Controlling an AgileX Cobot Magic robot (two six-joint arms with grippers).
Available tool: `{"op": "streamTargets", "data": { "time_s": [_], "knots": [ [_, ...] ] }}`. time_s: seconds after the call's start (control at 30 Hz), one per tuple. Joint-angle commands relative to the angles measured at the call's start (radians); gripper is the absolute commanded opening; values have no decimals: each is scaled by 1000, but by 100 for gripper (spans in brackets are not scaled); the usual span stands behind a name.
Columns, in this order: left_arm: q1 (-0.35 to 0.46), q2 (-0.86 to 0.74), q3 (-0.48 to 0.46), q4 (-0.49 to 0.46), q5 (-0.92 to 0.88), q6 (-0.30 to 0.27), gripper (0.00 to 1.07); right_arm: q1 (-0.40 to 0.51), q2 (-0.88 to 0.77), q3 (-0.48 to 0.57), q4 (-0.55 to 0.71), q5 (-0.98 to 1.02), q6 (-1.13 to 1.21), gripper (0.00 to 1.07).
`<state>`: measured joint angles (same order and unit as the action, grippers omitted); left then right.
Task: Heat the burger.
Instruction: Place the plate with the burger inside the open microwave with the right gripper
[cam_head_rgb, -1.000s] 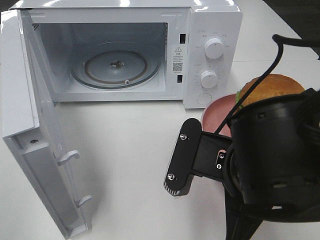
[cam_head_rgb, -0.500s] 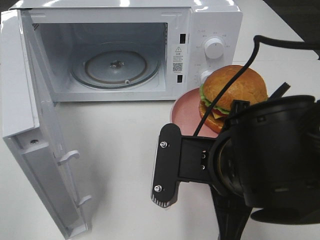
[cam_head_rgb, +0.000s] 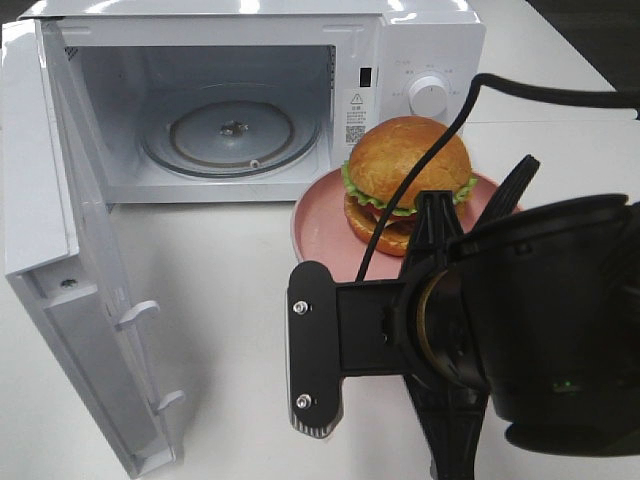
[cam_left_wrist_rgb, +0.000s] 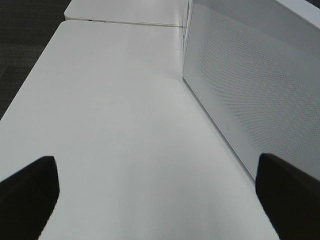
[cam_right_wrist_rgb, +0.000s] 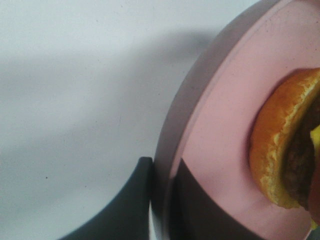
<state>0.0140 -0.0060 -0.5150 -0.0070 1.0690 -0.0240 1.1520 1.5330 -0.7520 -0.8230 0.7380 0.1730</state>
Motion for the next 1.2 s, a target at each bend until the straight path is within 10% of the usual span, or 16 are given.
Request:
{"op": "streamTargets", "data": {
  "time_s": [0.03, 1.2],
  "knots": [
    [-3, -22, 0, 1, -1, -1, 103, 3, -8, -2, -72, -30, -61, 0],
    [-3, -22, 0, 1, -1, -1, 103, -189, -8, -15, -20, -453, -602, 0]
  ]
}}
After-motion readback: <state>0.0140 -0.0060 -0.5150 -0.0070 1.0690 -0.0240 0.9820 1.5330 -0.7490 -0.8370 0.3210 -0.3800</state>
